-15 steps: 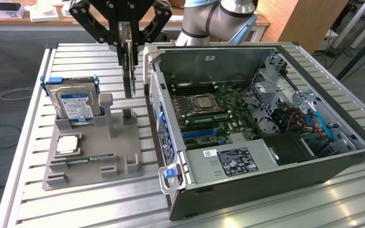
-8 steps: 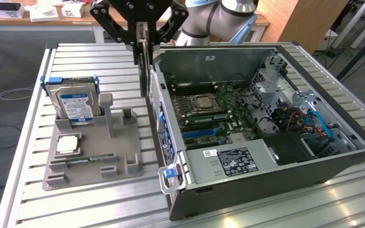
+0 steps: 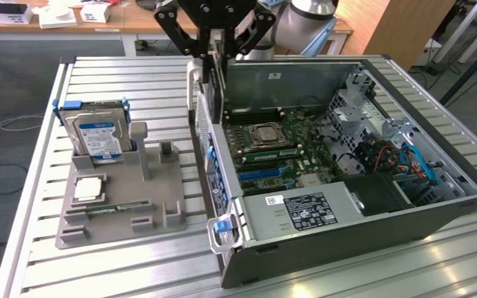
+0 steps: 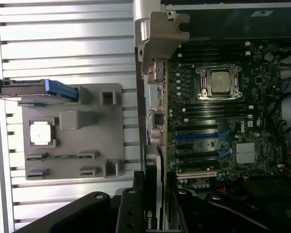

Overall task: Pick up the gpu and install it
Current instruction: 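Pick up the gpu and move the gpu toward the slot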

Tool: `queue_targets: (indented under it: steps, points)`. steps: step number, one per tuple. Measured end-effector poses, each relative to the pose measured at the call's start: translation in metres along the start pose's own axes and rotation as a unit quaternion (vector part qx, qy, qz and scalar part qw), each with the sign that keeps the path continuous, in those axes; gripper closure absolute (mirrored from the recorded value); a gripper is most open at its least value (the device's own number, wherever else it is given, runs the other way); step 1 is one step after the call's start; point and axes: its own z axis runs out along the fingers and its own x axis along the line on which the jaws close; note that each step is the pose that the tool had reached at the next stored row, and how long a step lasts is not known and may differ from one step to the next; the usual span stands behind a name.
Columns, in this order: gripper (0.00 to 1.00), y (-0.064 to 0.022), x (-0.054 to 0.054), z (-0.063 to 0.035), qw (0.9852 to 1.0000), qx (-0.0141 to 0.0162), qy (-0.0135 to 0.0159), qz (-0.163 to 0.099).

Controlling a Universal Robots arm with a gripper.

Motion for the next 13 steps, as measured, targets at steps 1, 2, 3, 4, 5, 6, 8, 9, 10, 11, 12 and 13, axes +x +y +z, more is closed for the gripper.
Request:
queue_targets:
  steps: [1, 2, 3, 4, 5, 6, 8, 9, 10, 11, 12, 13]
  points:
    - [0.73, 0.0004, -0.004, 0.0001, 1.0000, -0.0002, 0.0000, 0.000]
    - [0.73, 0.0008, -0.009, 0.0003, 1.0000, -0.0004, 0.0000, 0.000]
    - [0.73, 0.0012, -0.013, 0.0004, 1.0000, -0.0006, 0.0000, 0.000]
    - [0.73, 0.0016, -0.018, 0.0006, 1.0000, -0.0009, 0.0001, 0.000]
    - [0.73, 0.0020, -0.022, 0.0007, 1.0000, -0.0013, 0.0001, 0.000]
    - [0.73, 0.0025, -0.027, 0.0009, 1.0000, -0.0017, 0.0001, 0.000]
    - [0.73, 0.0034, -0.036, 0.0012, 1.0000, -0.0023, 0.0002, 0.000]
    - [0.73, 0.0038, -0.041, 0.0014, 1.0000, -0.0027, 0.0002, 0.000]
    - [0.73, 0.0043, -0.045, 0.0015, 1.0000, -0.0029, 0.0002, 0.000]
    - [0.73, 0.0048, -0.049, 0.0017, 1.0000, -0.0031, 0.0003, 0.000]
    - [0.73, 0.0053, -0.054, 0.0019, 1.0000, -0.0034, 0.0003, 0.000]
    - [0.73, 0.0058, -0.060, 0.0021, 1.0000, -0.0035, 0.0003, 0.000]
